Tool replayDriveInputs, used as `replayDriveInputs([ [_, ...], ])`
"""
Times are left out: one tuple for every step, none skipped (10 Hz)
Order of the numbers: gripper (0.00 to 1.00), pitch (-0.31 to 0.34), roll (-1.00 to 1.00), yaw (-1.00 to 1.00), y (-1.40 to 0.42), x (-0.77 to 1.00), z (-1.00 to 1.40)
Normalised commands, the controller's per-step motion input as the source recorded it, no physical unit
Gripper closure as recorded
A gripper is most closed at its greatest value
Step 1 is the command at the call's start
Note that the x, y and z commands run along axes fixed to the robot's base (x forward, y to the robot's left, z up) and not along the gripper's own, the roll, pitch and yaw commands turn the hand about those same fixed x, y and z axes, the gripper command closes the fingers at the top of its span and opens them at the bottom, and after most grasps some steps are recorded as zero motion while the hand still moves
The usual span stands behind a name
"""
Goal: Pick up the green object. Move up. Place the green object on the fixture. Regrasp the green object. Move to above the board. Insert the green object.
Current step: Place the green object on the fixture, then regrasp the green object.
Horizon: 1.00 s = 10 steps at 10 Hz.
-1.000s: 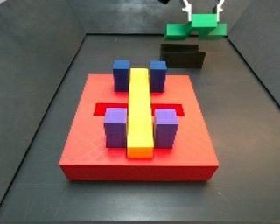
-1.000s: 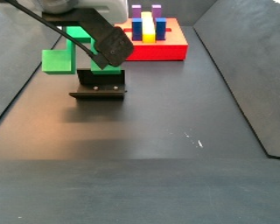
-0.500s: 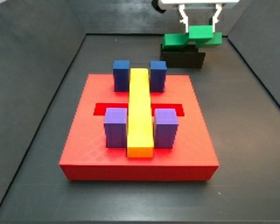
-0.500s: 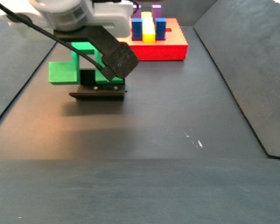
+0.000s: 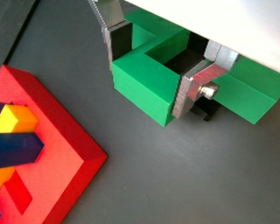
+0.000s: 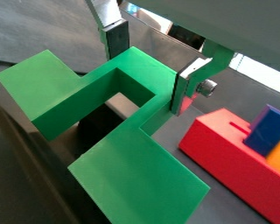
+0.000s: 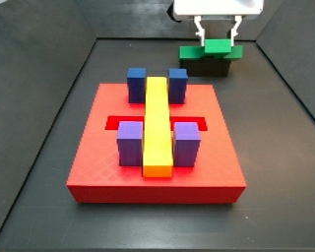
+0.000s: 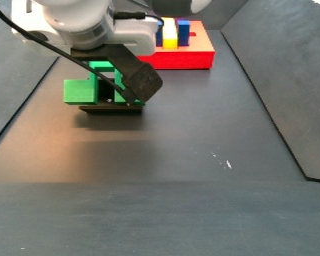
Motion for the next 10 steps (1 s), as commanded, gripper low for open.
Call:
replayDriveInputs([
  [1.0, 0.009, 0.0, -0.06, 0.0, 0.03, 0.0],
  [1.0, 0.0, 0.0, 0.0, 0.0, 0.0, 0.0],
  [0.0, 0.0, 0.0, 0.0, 0.0, 0.0, 0.0],
  [0.0, 0.0, -0.03, 0.0, 0.0, 0.0, 0.0],
  [0.0, -0.026, -0.25, 0.0, 0.0, 0.05, 0.06],
  [0.0, 0.0, -0.44, 0.12, 0.25, 0.12, 0.41],
  [0.0, 0.057, -0.33, 0.07, 0.25, 0.09, 0.56],
  [0.0, 0.134, -0.21, 0.1, 0.14, 0.14, 0.59],
  [0.0, 0.2, 0.28, 0.1, -0.11, 0.0, 0.58],
  [0.0, 0.22, 0.71, 0.07, -0.37, -0.01, 0.63],
])
